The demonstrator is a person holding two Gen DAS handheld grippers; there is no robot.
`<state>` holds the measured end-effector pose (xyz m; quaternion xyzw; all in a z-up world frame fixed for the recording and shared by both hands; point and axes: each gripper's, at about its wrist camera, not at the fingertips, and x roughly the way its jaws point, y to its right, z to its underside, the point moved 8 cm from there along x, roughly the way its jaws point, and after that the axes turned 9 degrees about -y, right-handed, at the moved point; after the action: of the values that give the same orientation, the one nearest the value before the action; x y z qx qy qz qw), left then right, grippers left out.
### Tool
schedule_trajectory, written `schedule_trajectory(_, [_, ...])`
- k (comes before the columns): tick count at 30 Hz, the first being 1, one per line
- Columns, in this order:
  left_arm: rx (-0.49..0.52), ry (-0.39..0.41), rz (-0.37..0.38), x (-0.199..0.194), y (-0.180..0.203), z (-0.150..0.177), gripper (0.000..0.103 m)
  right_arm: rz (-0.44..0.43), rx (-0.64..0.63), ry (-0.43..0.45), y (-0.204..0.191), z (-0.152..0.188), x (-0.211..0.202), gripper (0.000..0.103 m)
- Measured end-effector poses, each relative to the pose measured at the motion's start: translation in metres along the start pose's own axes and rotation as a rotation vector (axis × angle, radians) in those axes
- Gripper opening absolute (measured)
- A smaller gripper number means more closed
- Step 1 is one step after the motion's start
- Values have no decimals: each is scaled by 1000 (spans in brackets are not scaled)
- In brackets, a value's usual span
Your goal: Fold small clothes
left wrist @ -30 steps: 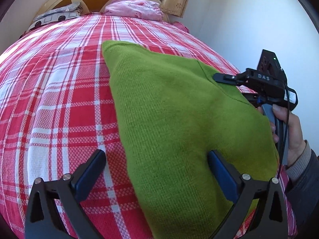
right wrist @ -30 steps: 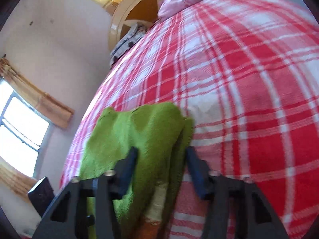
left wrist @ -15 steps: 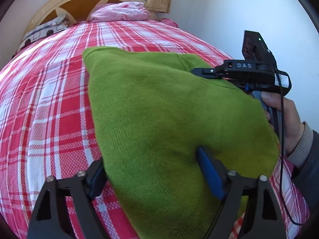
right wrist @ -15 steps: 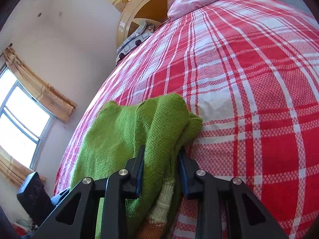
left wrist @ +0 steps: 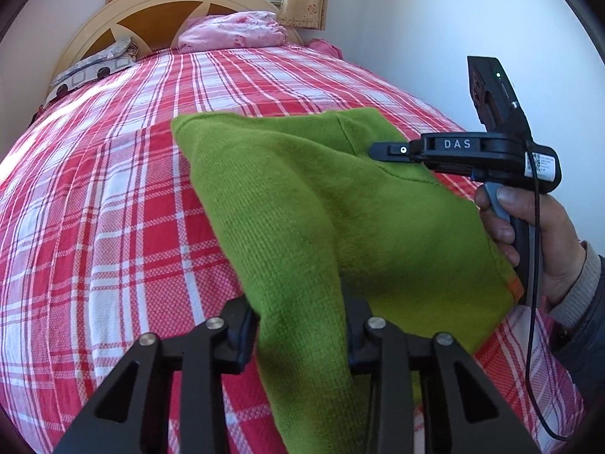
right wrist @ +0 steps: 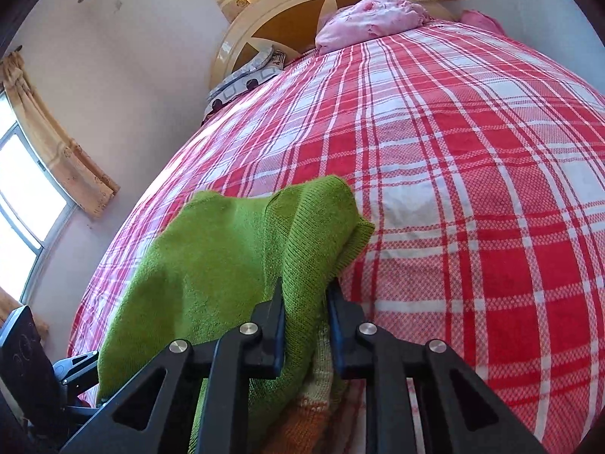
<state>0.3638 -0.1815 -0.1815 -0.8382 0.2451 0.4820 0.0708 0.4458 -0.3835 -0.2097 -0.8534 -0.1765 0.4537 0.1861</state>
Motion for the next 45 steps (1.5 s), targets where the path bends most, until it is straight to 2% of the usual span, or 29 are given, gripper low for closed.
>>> schedule_trajectory(8, [3, 37, -7, -31, 8, 12, 33, -70, 24, 25, -19, 20, -18, 18])
schedule_trajectory(25, [-1, 72, -27, -85, 0, 57, 31, -185, -30, 26, -96, 62, -29, 18])
schedule_trajectory(45, [-113, 127, -123, -138, -63, 113, 31, -311, -141, -37, -212, 91, 9, 17])
